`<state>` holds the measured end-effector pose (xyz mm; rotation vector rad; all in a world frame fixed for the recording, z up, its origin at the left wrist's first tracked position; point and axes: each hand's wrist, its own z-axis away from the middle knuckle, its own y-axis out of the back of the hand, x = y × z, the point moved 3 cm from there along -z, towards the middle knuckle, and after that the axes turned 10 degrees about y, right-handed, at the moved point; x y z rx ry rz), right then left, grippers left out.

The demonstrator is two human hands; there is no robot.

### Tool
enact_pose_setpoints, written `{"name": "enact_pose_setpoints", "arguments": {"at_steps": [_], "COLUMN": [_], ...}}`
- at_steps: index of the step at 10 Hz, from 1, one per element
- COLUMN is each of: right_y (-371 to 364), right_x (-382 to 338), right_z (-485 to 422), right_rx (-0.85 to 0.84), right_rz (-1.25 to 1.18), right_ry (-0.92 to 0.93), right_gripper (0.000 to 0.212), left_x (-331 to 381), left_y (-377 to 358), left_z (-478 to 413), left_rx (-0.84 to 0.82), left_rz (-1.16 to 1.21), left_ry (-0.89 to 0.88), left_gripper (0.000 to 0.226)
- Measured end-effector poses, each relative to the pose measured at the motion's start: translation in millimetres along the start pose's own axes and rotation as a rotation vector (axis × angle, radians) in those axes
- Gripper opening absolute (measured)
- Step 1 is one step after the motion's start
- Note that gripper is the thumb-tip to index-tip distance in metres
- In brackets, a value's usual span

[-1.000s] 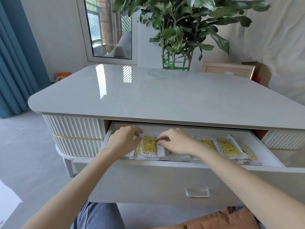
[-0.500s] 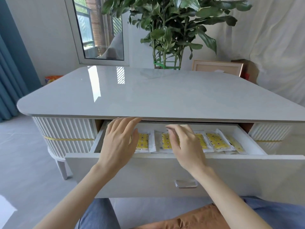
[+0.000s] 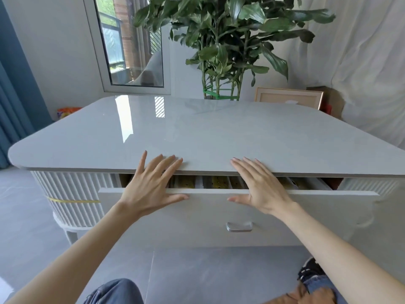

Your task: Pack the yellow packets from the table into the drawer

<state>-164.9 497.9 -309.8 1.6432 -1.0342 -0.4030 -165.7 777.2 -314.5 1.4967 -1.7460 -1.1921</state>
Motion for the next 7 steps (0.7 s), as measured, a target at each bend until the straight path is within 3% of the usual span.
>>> {"name": "enact_pose_setpoints", "arguments": {"at_steps": [3,5,6,7], "right_y": [-18.5,-22.6,-14.0,15.1], "right_x": [1.4,-2.2,-8.1,-10.4], "right_z": [-9.2,-11.4,-12.8,-5.8], "right_rx": [0.436,0.468,0.378,0.407], "right_rz": [0.041,-0.019,-0.183,-0.627], "right_ry": [-0.091,-0.206,-0.288,-0.411], "right_gripper": [0.052,0.054,0.055,0.039], "left_x": [1.2,5.5,8.3,26.6], "left_y": [-14.1,-17.9,-11.3,-13.1], "left_z": [-8.4,-8.1,-6.9,17.6], "left_rx": [0.250,0.308,0.324,0.412], "left_rz": [0.219,0.201,0.214,0.276], "left_ry": [0.109,0.158,0.205,0.222], "left_gripper": [0.053,0.045,0.051,0.052]}}
